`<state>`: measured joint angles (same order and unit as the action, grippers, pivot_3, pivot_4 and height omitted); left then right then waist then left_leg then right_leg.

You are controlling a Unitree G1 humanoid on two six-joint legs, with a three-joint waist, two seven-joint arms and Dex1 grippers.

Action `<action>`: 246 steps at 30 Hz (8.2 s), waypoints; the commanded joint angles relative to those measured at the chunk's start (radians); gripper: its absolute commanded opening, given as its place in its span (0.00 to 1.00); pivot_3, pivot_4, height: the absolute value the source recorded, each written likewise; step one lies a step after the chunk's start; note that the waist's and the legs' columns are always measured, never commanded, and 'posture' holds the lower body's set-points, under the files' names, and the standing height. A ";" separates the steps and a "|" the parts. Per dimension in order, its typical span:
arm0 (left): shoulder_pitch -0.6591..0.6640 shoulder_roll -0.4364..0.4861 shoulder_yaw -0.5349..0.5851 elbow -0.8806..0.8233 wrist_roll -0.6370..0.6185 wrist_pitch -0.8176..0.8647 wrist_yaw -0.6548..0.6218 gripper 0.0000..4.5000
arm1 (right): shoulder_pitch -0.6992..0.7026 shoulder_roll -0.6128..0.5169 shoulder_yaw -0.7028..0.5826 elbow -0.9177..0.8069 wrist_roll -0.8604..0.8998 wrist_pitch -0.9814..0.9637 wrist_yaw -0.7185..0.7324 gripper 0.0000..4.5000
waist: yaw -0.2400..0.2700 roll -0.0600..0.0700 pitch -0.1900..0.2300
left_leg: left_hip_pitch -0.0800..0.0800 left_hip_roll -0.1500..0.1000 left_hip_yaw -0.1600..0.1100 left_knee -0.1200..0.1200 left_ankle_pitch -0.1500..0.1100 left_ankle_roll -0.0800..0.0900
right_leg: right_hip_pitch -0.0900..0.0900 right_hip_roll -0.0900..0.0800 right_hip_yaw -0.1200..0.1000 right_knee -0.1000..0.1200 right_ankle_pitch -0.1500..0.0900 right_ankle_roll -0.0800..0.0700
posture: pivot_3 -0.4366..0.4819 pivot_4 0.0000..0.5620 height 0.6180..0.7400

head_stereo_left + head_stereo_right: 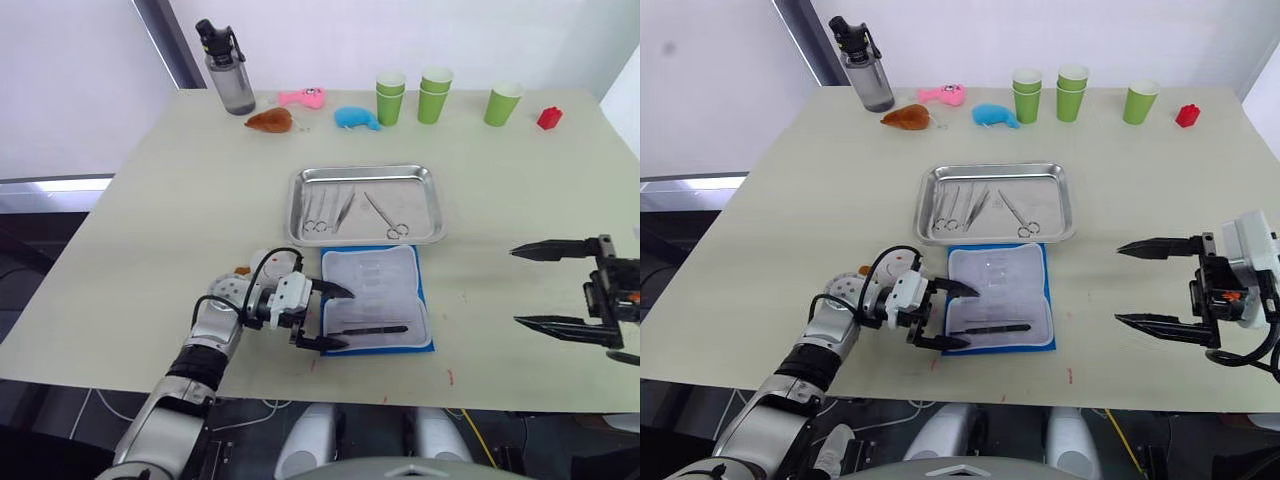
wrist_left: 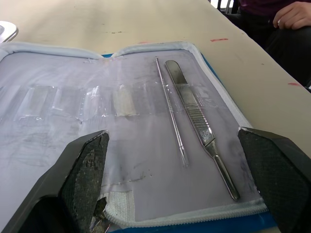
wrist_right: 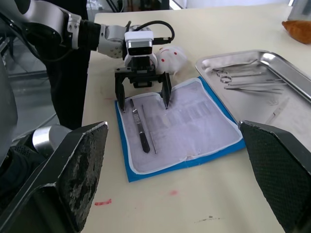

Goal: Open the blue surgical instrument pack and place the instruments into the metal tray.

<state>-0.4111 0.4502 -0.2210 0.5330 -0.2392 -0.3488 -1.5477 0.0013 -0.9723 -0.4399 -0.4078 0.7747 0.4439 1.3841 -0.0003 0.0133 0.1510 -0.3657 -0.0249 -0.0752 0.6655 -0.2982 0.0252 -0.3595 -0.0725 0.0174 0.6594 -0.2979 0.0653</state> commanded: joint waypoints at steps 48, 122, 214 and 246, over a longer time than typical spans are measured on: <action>0.025 0.003 -0.063 0.077 0.065 0.011 0.008 1.00 | -0.350 0.297 0.867 0.276 -0.782 -0.195 -0.298 0.81 | 0.004 0.006 -0.007 | 0.002 -0.003 -0.004 0.001 0.001 -0.002 | 0.000 0.003 -0.002 0.002 0.000 -0.001 | 0.48 0.27 0.95; 0.029 -0.019 -0.068 0.107 0.074 -0.018 0.016 1.00 | -0.268 -0.012 0.452 -0.004 -0.489 -0.059 -0.174 0.01 | 0.014 0.003 -0.004 | -0.002 -0.004 -0.008 0.001 0.001 -0.002 | 0.000 -0.001 -0.004 -0.002 0.000 -0.001 | 0.48 0.27 0.95; 0.056 -0.006 -0.061 0.062 0.070 0.005 0.017 1.00 | 0.130 0.080 -0.031 0.044 -0.013 -0.137 0.053 0.97 | 0.012 0.007 -0.002 | -0.003 -0.005 -0.009 -0.001 0.001 -0.002 | 0.000 -0.001 -0.002 -0.002 0.000 0.000 | 0.48 0.27 0.95; 0.047 -0.005 -0.066 0.063 0.076 0.007 0.027 1.00 | -0.189 0.298 0.672 0.180 -0.645 -0.359 -0.270 0.97 | 0.011 0.006 -0.002 | -0.001 -0.006 -0.009 -0.001 0.001 -0.002 | -0.001 0.001 -0.004 -0.001 0.000 0.000 | 0.48 0.27 0.95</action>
<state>-0.4138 0.4436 -0.2357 0.5228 -0.2285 -0.3561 -1.5219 -0.1752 -0.6784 0.2277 -0.2151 0.1340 0.0844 1.1222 0.0112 0.0194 0.1486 -0.3672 -0.0306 -0.0840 0.6643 -0.2968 0.0230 -0.3606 -0.0719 0.0136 0.6582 -0.2978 0.0648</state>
